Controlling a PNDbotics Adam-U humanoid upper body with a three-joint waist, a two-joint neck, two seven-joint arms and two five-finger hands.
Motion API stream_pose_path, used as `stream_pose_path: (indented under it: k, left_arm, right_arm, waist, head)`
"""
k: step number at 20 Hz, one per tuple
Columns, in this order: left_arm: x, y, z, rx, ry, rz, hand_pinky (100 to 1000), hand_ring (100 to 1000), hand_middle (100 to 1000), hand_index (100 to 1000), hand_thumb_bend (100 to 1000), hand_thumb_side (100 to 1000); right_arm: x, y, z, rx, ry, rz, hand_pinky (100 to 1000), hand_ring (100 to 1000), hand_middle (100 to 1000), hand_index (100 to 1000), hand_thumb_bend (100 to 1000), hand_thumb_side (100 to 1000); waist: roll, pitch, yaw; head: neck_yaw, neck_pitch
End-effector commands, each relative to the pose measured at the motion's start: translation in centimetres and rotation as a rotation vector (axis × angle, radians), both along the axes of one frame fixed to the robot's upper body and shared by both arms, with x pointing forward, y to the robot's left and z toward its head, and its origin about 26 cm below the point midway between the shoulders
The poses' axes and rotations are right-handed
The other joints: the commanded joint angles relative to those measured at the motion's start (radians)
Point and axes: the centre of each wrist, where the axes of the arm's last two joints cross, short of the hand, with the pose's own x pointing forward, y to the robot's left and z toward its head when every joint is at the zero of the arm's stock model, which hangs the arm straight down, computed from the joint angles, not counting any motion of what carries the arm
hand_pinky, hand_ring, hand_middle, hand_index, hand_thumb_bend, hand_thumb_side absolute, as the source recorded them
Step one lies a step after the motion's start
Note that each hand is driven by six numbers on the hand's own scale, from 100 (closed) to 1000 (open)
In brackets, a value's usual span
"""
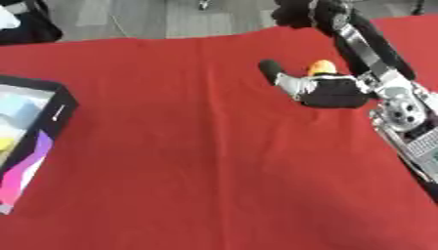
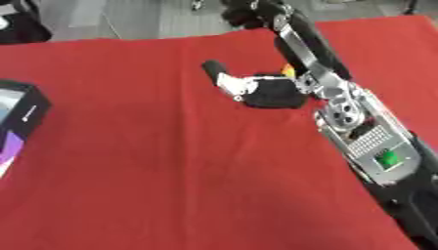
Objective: Pick up the objects with one hand, pass them to the other hand, and then place them into the box on the other side of the table.
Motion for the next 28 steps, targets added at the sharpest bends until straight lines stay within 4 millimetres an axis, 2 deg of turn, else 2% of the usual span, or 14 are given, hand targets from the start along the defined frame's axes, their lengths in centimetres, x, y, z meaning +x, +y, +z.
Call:
stream_pose_path:
  k: [1,8,12,16,22,28]
  left_arm:
    - [-0.4,0.2,1.6,0.01,-0.052,-0.007,776,719,674,740,575,565]
    - [-0.5,-0.3,1.8,0.009,-0.052,-0.035,779,725,680,744,577,574]
    - [-0.5,-0.4,1.9,0.015,-0.055,-0.023,777,721,674,758,575,581]
    - [-0.4,-0.7,2.3,0.01,-0.073,-0.021,775,716,672,760,570,581]
    - [-0.4,-1.6,3.3,-0.053,-0.158,-0.052,775,707,659,745,545,571]
    - [-0.5,-2.4,4.0,-0.098,-0.217,-0.081,776,705,657,741,538,574]
  right_arm:
    - [-0.4,-1.6,1.5,-0.05,0.017,-0.064,821,803,775,888,372,444]
    - [-0.3,-4.5,4.1,-0.191,0.125,-0.19,840,827,798,889,371,480]
    - [0.3,-6.3,5.5,-0.313,0.191,-0.19,861,839,809,891,334,539]
    - [1.3,-8.0,6.5,-0.432,0.247,-0.188,868,843,812,886,345,541]
    - [2.8,-10.0,7.2,-0.509,0.318,-0.176,875,862,818,888,377,489]
    - [4.0,-11.7,7.4,-0.62,0.377,-0.178,897,885,836,899,427,397]
  waist:
    - [0.009,-0.016,-0.003]
    - [0.018,-0.018,-0.007]
    - [0.013,-0.016,-0.004]
    - [0.008,-0.013,0.001]
    - [0.001,0.002,0.016]
    - [-0.006,0.023,0.038]
  head:
    - [-0.02,-0.009]
    - [-0.041,-0.011]
    - [-0.045,-0.009]
    - [-0.043,-0.005]
    - [-0.045,-0.013]
    - [-0.037,-0.045]
